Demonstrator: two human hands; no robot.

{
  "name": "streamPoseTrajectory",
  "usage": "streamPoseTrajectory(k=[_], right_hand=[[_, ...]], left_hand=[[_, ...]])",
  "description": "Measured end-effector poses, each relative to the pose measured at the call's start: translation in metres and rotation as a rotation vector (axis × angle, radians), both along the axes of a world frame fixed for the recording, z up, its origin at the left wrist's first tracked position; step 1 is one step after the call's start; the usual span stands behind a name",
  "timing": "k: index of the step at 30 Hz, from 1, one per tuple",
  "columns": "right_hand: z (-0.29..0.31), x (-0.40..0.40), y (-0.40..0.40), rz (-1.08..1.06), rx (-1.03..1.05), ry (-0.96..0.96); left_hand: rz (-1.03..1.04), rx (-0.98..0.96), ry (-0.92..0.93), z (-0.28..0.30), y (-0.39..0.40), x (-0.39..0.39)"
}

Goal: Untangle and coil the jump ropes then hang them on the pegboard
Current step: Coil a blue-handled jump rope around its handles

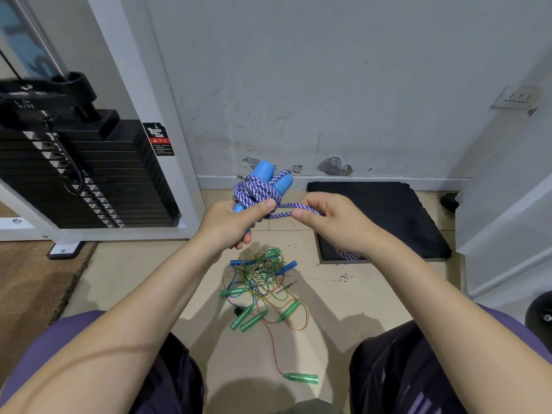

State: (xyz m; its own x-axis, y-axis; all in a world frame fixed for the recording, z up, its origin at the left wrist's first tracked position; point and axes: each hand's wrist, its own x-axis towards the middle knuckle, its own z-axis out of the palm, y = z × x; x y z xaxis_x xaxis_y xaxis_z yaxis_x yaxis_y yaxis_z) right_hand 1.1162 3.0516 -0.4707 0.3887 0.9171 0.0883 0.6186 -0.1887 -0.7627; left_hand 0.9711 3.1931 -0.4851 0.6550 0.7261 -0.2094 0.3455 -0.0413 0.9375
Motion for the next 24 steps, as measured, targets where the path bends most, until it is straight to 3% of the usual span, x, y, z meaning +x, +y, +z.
streamPoseTrajectory(k=[8,15,21,24], right_hand=[[-0.007,0.01,-0.003,0.014,0.046,-0.208],[-0.015,0.001,0.001,0.042,0.066,0.03],[-0.015,-0.008,0.005,0.059,0.107,0.069],[-0.012,-0.014,0.006,0.073,0.128,0.099]], left_hand=[[-0.526,-0.069,0.324,-0.001,-0.008,-0.002],[-0.714,0.012,0.363,-0.004,-0.012,-0.007],[-0.629,-0.223,0.138,-0.014,-0.021,-0.003],[-0.597,-0.471,0.0,-0.013,-0.018,-0.003]])
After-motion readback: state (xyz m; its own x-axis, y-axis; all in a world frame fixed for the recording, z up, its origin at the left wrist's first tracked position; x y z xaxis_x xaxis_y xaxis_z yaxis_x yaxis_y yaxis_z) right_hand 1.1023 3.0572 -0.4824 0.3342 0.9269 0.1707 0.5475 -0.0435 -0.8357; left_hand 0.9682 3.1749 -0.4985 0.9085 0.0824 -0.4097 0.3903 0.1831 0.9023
